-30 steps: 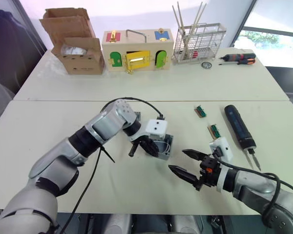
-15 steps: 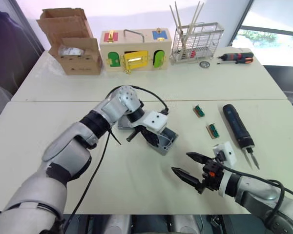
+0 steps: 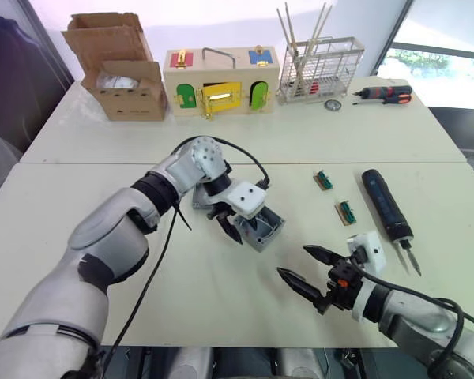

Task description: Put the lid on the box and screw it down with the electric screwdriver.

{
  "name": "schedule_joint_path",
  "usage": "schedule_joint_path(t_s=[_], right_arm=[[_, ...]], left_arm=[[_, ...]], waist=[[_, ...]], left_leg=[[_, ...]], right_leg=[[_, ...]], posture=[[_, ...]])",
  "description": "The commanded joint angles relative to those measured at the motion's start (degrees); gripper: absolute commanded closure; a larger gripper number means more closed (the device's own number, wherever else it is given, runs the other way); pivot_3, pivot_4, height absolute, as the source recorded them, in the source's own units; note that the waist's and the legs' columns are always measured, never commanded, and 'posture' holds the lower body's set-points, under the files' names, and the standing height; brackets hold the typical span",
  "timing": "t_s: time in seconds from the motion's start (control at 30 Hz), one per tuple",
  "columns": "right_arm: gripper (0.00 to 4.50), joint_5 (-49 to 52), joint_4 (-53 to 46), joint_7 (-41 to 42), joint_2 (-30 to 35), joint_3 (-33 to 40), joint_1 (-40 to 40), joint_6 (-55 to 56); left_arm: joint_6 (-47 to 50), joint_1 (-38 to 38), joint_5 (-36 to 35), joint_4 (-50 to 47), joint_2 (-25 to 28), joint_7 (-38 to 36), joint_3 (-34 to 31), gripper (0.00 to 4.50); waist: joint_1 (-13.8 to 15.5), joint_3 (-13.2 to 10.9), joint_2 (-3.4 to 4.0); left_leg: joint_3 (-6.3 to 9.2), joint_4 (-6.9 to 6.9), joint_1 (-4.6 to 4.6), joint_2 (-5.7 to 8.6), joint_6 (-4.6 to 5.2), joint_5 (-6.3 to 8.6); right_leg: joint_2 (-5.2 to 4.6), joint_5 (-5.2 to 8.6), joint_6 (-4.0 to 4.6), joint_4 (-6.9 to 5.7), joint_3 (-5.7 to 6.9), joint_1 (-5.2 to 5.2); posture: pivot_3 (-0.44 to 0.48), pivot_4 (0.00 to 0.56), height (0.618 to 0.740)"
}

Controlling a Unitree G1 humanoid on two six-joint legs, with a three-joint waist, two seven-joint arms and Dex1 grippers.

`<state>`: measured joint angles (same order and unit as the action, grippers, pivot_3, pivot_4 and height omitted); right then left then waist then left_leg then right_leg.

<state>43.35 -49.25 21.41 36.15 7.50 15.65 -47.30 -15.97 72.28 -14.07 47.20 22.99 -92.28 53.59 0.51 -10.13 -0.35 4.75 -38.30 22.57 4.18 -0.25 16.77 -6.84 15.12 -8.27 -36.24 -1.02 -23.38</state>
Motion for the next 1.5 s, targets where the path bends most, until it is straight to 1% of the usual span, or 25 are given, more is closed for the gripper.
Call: schedule_joint_path(t_s=[0.03,0.13,0.2,0.23,0.27,0.3,0.33,0.37,0.43,0.47,0.53,0.57,0.63,0.67,0.7,0.73,0.8,0.93,1.0,1.07,1.23,1.37,1.47,1.5], right_arm=[[0.00,2.2,-1.3,2.4,2.6,3.6,-1.1,0.0],[0.00,5.7,-0.7,5.2,6.7,8.8,-2.4,-1.1],[0.00,11.7,1.2,7.8,11.8,15.0,-6.9,-3.0],[0.00,13.9,1.9,8.5,13.5,17.0,-8.4,-3.7],[0.00,15.7,3.0,9.2,15.5,17.9,-11.1,-4.4],[0.00,16.8,4.1,9.9,17.2,18.1,-13.4,-4.9],[0.00,17.6,5.1,10.7,18.8,17.9,-15.7,-5.2],[0.00,18.2,5.8,11.1,20.0,17.7,-17.4,-5.5],[0.00,17.7,7.7,13.0,22.3,15.2,-21.9,-5.5],[0.00,16.9,8.8,14.4,23.3,13.0,-24.7,-5.2],[0.00,15.9,10.2,16.3,24.3,10.3,-28.3,-4.9],[0.00,14.8,11.4,17.5,24.3,8.1,-31.0,-4.3],[0.00,12.8,13.4,19.3,23.7,4.1,-35.7,-3.5],[0.00,12.2,13.8,19.7,23.4,2.9,-37.1,-3.4],[0.00,11.1,14.1,20.0,23.1,1.4,-38.4,-3.1],[0.00,9.7,14.3,20.6,23.0,-0.2,-39.5,-2.6],[0.00,7.0,14.3,21.4,23.1,-2.5,-40.7,-1.8],[0.00,6.8,13.0,21.2,22.7,-2.6,-40.7,-2.6],[0.00,7.1,12.0,20.7,22.4,-2.3,-39.9,-2.9],[0.00,7.4,10.8,19.8,21.8,-2.2,-38.9,-3.3],[0.00,7.8,8.7,17.1,20.0,-1.6,-36.7,-4.1],[0.00,8.6,7.3,14.8,18.5,-0.7,-35.5,-5.0],[0.00,9.1,6.3,13.4,18.0,0.0,-34.6,-5.5],[0.00,9.3,6.0,13.0,17.9,0.3,-34.3,-5.7]], left_arm=[[4.5,3.1,-3.2,-2.7,2.5,-0.2,-4.9,0.62],[12.6,5.2,-4.6,-4.0,4.7,-0.2,-13.3,0.62],[23.0,4.7,-6.5,-6.9,9.2,4.8,-21.6,0.62],[26.7,4.0,-6.5,-8.7,10.8,6.9,-24.4,0.62],[30.4,2.5,-5.1,-11.0,12.3,11.2,-26.4,0.62],[36.2,1.5,-3.0,-13.3,13.5,15.3,-27.2,0.62],[45.1,1.1,-0.2,-15.5,14.8,19.0,-26.5,0.62],[51.9,0.8,1.7,-17.4,15.6,21.5,-26.1,0.62],[66.5,-1.0,3.6,-21.6,15.9,28.7,-27.6,0.62],[74.4,-2.2,3.4,-24.3,15.5,32.5,-29.6,0.62],[85.3,-4.3,3.0,-29.1,14.8,37.4,-32.6,0.62],[91.0,-5.4,3.2,-31.0,13.6,40.8,-35.0,0.62],[99.7,-7.6,3.4,-34.3,11.2,46.1,-39.1,0.62],[102.6,-8.4,3.3,-35.5,10.4,47.9,-40.7,0.62],[103.9,-9.5,3.6,-36.7,9.9,49.8,-41.3,0.62],[105.7,-10.3,4.1,-36.8,8.9,51.9,-42.4,0.62],[107.3,-11.6,5.1,-36.4,7.5,55.8,-43.8,0.62],[106.7,-12.1,5.0,-32.8,6.4,59.9,-45.4,0.62],[105.9,-11.8,4.3,-30.7,5.5,60.9,-45.8,0.62],[104.7,-11.6,4.0,-28.1,4.3,61.8,-46.4,0.62],[100.7,-10.8,4.0,-22.2,2.0,63.2,-45.9,0.62],[97.0,-10.0,4.7,-18.0,1.4,62.9,-43.2,0.62],[95.5,-9.8,4.7,-15.9,0.7,62.7,-42.4,0.62],[95.0,-9.7,4.6,-15.5,0.3,62.7,-42.3,1.16]], waist=[[0.0,0.0,0.00],[0.0,0.0,-0.05],[-0.3,0.0,-0.03],[-0.8,0.0,-0.03],[-1.2,0.0,-0.02],[-1.5,0.0,-0.01],[-1.5,0.0,-0.01],[-1.4,0.0,-0.01],[-1.2,0.0,-0.01],[-1.2,0.0,-0.02],[-1.3,-0.1,-0.07],[-1.3,-0.1,-0.11],[-1.2,-0.1,-0.12],[-1.2,-0.1,-0.12],[-1.2,-0.1,-0.12],[-1.2,-0.1,-0.12],[-1.2,-0.1,-0.12],[-1.0,-0.1,-0.13],[-1.0,0.0,-0.14],[-0.8,0.0,-0.14],[0.2,0.0,-0.12],[0.6,0.1,-0.12],[0.6,0.1,-0.09],[0.6,0.1,-0.08]], left_leg=[[0.01,0.00,0.00,0.00,0.00,0.00],[0.01,-0.01,0.03,0.00,0.01,0.00],[0.01,-0.01,0.03,-0.01,0.01,0.01],[-0.02,-0.02,0.02,-0.04,0.02,0.01],[-0.03,-0.01,0.00,-0.05,0.03,0.02],[0.01,0.01,-0.03,-0.09,0.04,0.02],[0.01,0.06,-0.09,-0.09,0.09,0.05],[0.06,0.08,-0.11,-0.08,0.10,0.06],[0.11,0.08,-0.09,-0.06,0.10,0.06],[0.11,0.06,-0.08,-0.05,0.10,0.06],[0.10,-0.02,-0.01,-0.06,0.10,0.06],[0.11,-0.04,0.04,-0.07,0.10,0.05],[0.13,-0.07,0.08,-0.08,0.08,0.05],[0.12,-0.10,0.12,-0.07,0.05,0.03],[0.13,-0.12,0.14,-0.07,-0.01,-0.01],[0.15,-0.12,0.16,-0.07,-0.22,-0.12],[0.12,-0.11,0.16,-0.06,-0.33,-0.18],[0.12,-0.08,0.25,-0.06,-0.46,-0.26],[0.10,-0.15,0.52,-0.01,-0.55,-0.31],[0.13,-0.39,0.88,0.00,-0.55,-0.31],[0.07,-0.66,0.96,0.05,-0.55,-0.29],[0.10,-0.78,0.95,0.08,-0.55,-0.29],[0.10,-0.78,0.94,0.10,-0.55,-0.29],[0.10,-0.78,0.93,0.10,-0.55,-0.29]], right_leg=[[0.00,0.00,0.00,0.00,0.01,0.00],[0.01,0.00,0.00,-0.01,0.02,-0.02],[0.02,0.00,0.00,-0.01,0.02,-0.01],[0.02,0.00,-0.01,-0.02,-0.01,-0.02],[0.02,0.00,-0.01,-0.03,-0.03,-0.01],[0.02,0.01,-0.01,-0.05,0.00,-0.01],[0.05,0.02,-0.03,-0.06,0.00,0.00],[0.05,0.04,-0.07,-0.12,0.02,0.00],[0.07,0.07,-0.11,-0.18,0.04,0.00],[0.06,0.07,-0.12,-0.21,0.04,0.00],[0.05,0.08,-0.12,-0.21,0.02,-0.01],[0.03,0.07,-0.12,-0.23,0.02,-0.02],[0.01,0.07,-0.12,-0.24,0.02,-0.04],[-0.01,0.07,-0.12,-0.23,0.01,-0.08],[-0.01,0.07,-0.12,-0.23,0.01,-0.09],[-0.02,0.07,-0.12,-0.22,0.02,-0.11],[-0.02,0.07,-0.12,-0.22,0.00,-0.17],[-0.04,0.07,-0.12,-0.36,-0.03,-0.36],[-0.11,0.07,-0.11,-0.82,-0.05,-0.73],[-0.13,0.07,-0.11,-0.95,-0.04,-1.13],[-0.17,0.07,-0.11,-0.96,-0.05,-1.14],[-0.18,0.07,-0.11,-0.98,-0.04,-1.04],[-0.20,0.07,-0.11,-0.98,-0.04,-1.03],[-0.20,0.07,-0.11,-0.99,-0.04,-1.02]], posture=[[0.000,0.150,0.730],[0.000,0.150,0.730],[0.000,0.150,0.730],[0.000,0.150,0.730],[0.000,0.150,0.730],[0.000,0.150,0.730],[0.000,0.150,0.730],[0.000,0.150,0.730],[0.000,0.150,0.730],[0.000,0.150,0.730],[0.000,0.150,0.730],[0.000,0.150,0.730],[0.000,0.150,0.730],[0.000,0.150,0.730],[0.000,0.150,0.730],[0.000,0.150,0.730],[0.000,0.150,0.730],[0.000,0.150,0.730],[0.000,0.150,0.730],[0.000,0.150,0.730],[0.000,0.150,0.730],[0.000,0.150,0.730],[0.000,0.150,0.730],[0.000,0.150,0.730]])
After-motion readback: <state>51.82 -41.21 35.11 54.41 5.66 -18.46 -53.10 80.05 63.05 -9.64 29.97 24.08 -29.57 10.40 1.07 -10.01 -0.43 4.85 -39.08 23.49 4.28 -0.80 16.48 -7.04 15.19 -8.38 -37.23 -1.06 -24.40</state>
